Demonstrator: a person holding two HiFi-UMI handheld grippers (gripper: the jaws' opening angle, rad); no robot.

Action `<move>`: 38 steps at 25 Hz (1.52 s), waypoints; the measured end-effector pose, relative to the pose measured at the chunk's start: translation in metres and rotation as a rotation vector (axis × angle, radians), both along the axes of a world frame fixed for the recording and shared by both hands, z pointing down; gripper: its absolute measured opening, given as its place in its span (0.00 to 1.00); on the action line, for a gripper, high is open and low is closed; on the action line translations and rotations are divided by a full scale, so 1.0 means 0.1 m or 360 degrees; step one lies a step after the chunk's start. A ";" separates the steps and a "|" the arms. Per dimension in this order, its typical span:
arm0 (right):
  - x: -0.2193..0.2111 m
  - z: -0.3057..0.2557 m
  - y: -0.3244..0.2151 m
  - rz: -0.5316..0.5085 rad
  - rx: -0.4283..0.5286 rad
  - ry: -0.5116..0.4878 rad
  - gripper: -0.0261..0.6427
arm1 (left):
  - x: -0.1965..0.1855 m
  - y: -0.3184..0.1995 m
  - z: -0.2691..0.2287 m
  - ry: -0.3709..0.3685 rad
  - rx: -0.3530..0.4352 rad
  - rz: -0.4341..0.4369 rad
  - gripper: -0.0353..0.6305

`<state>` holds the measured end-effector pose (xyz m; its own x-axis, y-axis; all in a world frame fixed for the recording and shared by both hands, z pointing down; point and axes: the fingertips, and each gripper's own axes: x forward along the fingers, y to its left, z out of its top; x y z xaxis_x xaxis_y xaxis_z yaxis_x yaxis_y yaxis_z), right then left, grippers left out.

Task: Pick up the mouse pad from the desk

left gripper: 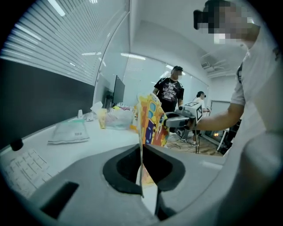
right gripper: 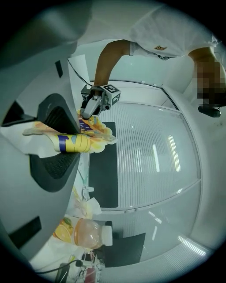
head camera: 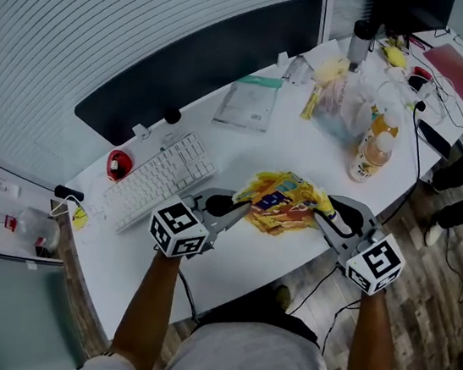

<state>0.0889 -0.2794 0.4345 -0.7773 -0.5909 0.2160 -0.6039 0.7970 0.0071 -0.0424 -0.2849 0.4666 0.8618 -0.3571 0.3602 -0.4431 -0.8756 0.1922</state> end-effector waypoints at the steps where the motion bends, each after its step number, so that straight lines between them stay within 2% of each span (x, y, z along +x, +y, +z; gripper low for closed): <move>1: 0.02 -0.04 -0.01 0.0014 0.0024 0.0007 0.23 | 0.00 0.02 -0.06 0.0011 0.0016 0.0007 0.09; 5: 0.07 -0.18 -0.04 0.0066 0.0106 0.0044 0.28 | 0.02 0.06 -0.28 0.0027 0.0095 0.0031 0.09; 10: 0.17 -0.34 -0.07 0.0165 0.0179 0.0010 0.33 | 0.03 0.12 -0.46 0.0037 0.0187 0.0040 0.09; 16: 0.38 -0.58 -0.09 0.0307 0.0226 -0.0169 0.34 | 0.04 0.15 -0.65 0.0063 0.0278 0.0026 0.09; 23: 0.44 -0.45 -0.03 0.0300 0.0036 -0.0341 0.37 | 0.02 0.24 -1.02 0.0294 0.0281 0.0062 0.09; 31: 0.21 -0.34 0.02 0.0098 -0.0247 -0.0619 0.42 | 0.03 0.40 -1.33 0.0472 0.0299 0.0184 0.09; 38: 0.04 -0.56 0.07 -0.0078 -0.0327 -0.0897 0.42 | 0.06 0.55 -1.48 0.0625 0.0241 0.0298 0.09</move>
<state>0.0927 -0.2720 0.3785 -0.8304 -0.5416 -0.1312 -0.4326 0.7750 -0.4608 -0.0359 -0.2303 0.3186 0.9773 -0.2057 -0.0508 -0.1939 -0.9648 0.1775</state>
